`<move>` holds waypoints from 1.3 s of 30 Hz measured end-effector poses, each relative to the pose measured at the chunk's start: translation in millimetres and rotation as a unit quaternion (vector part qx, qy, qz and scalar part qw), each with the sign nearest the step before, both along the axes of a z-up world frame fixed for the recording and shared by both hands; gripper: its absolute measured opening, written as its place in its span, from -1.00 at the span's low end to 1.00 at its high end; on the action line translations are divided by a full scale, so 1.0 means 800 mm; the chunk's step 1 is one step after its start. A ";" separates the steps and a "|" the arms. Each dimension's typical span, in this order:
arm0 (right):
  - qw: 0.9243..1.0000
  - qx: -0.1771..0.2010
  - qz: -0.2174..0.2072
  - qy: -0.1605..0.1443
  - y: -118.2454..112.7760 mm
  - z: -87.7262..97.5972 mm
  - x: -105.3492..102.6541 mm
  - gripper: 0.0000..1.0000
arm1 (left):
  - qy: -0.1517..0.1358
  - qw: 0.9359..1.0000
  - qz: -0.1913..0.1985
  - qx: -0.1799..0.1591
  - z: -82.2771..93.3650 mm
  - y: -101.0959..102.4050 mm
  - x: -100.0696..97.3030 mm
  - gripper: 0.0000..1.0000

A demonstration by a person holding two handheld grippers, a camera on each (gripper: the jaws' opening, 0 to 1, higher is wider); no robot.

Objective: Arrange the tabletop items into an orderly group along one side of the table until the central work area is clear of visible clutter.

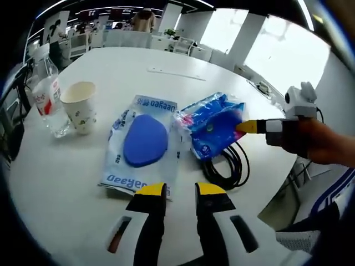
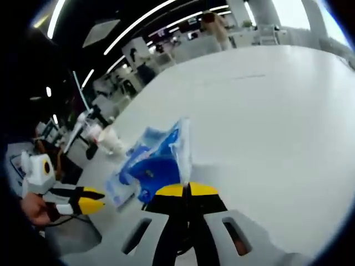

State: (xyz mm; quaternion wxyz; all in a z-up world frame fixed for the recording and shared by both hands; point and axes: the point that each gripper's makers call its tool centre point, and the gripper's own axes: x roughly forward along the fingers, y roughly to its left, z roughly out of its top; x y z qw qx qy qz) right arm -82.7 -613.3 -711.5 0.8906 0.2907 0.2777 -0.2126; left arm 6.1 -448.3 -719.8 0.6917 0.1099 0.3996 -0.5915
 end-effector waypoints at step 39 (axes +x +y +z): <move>0.998 0.018 -0.050 0.033 -0.091 -0.037 -0.024 -1.00 | 0.007 0.999 0.039 0.009 -0.005 0.019 0.014 -0.59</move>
